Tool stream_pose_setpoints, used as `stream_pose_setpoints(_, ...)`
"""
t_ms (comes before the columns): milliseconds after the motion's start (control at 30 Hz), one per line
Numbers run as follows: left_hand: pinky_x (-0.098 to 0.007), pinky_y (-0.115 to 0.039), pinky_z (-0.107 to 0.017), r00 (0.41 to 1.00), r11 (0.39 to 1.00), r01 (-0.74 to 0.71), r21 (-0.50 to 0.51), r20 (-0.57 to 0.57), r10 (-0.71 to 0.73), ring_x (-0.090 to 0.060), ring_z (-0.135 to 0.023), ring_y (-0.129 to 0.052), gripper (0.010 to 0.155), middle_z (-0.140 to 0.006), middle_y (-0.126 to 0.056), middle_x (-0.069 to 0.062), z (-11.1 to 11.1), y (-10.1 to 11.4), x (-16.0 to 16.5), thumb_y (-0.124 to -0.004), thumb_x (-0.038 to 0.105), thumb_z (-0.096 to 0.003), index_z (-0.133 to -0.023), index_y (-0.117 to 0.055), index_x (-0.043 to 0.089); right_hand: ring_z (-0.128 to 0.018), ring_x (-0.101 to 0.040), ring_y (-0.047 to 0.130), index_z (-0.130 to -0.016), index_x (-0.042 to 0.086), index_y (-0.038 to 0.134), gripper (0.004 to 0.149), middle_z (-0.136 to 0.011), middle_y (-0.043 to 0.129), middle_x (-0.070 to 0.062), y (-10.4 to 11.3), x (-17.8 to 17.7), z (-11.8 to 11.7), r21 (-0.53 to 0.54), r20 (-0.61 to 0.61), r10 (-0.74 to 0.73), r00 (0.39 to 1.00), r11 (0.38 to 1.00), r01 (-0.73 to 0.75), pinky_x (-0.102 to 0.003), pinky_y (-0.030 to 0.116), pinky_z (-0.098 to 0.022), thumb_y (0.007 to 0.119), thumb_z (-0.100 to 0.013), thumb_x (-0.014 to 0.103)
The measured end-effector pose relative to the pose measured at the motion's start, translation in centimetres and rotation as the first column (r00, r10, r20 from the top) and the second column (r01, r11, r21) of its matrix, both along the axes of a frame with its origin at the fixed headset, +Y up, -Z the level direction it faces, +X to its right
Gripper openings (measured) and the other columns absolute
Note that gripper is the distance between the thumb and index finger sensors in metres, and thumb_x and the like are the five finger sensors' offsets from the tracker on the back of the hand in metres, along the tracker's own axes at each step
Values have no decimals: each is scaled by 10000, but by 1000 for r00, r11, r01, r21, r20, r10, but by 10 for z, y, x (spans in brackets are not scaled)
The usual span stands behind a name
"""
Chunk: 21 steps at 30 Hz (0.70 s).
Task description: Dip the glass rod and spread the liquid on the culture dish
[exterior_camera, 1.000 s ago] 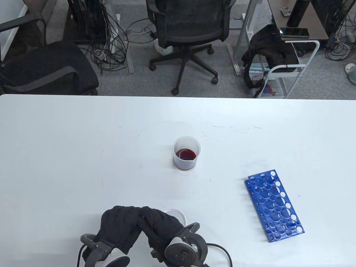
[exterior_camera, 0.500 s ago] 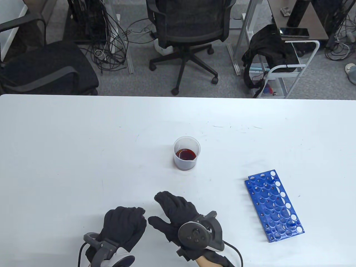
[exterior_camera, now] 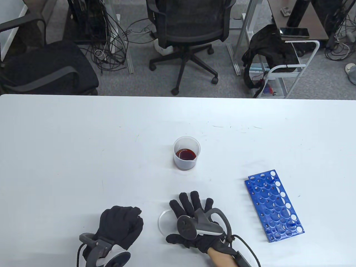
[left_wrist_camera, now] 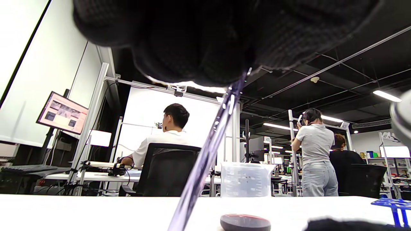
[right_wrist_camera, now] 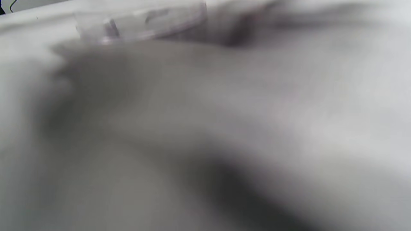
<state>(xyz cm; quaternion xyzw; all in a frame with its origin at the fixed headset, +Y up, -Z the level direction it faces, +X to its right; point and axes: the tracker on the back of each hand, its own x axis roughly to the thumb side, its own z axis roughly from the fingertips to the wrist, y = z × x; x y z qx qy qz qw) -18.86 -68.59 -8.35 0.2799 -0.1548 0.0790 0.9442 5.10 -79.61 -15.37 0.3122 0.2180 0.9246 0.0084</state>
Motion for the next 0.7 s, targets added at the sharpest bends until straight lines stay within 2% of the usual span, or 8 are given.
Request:
stream_pose_setpoints(67,-397,-912,-456,1000,1000,-12,-18,-7,12,-245,-507,-1053,412,-655,-1029,38,-1,-1,-1,-876,521,-452,-752,-917,240,-1003,-627,-13,-1087,160,-116,1021,-1140,-87,-275,-10,2,1,-3,-2,1,1000,1000,-1,-901,164,-581,427,-489,784)
stream_pose_setpoints(100,-395,-916,-454,1000,999,-23,-30,-8,23,-244,-506,-1057,411,-654,-1031,38,-2,-1,-1,-879,522,-450,-749,-919,242,-989,-617,-65,-1077,168,-150,1011,-1132,-125,-266,-16,2,0,-31,-9,47,999,998,-47,-894,129,-583,403,-494,781)
stream_pose_setpoints(200,-396,-922,-451,998,996,-64,-54,-4,64,-247,-508,-1065,405,-653,-1038,36,-5,-1,-1,-891,516,-445,-742,-923,242,-968,-616,-110,-1062,144,-199,992,-1114,-171,-268,-16,2,1,-36,-24,57,998,998,-58,-887,111,-574,328,-510,777)
stream_pose_setpoints(400,-403,-922,-468,992,988,-129,-85,-10,128,-260,-538,-1068,381,-673,-1041,33,-27,12,-2,-905,501,-448,-739,-922,255,-953,-619,-139,-1058,135,-218,990,-1101,-198,-270,-17,1,1,-55,-30,56,998,997,-57,-883,85,-565,318,-521,771)
stream_pose_setpoints(567,-407,-915,-486,986,985,-166,-51,14,167,-265,-559,-1060,380,-690,-1033,29,-61,52,12,-900,495,-458,-751,-914,254,-952,-617,-141,-1059,134,-218,991,-1099,-199,-270,-18,1,1,-58,-31,54,998,997,-56,-882,82,-564,321,-523,771)
stream_pose_setpoints(700,-402,-917,-494,981,983,-183,-16,59,184,-258,-569,-1062,379,-700,-1032,35,-94,87,35,-901,498,-458,-755,-913,263,-951,-617,-143,-1059,137,-217,993,-1098,-201,-270,-18,1,1,-61,-32,52,998,997,-54,-881,81,-563,326,-524,772)
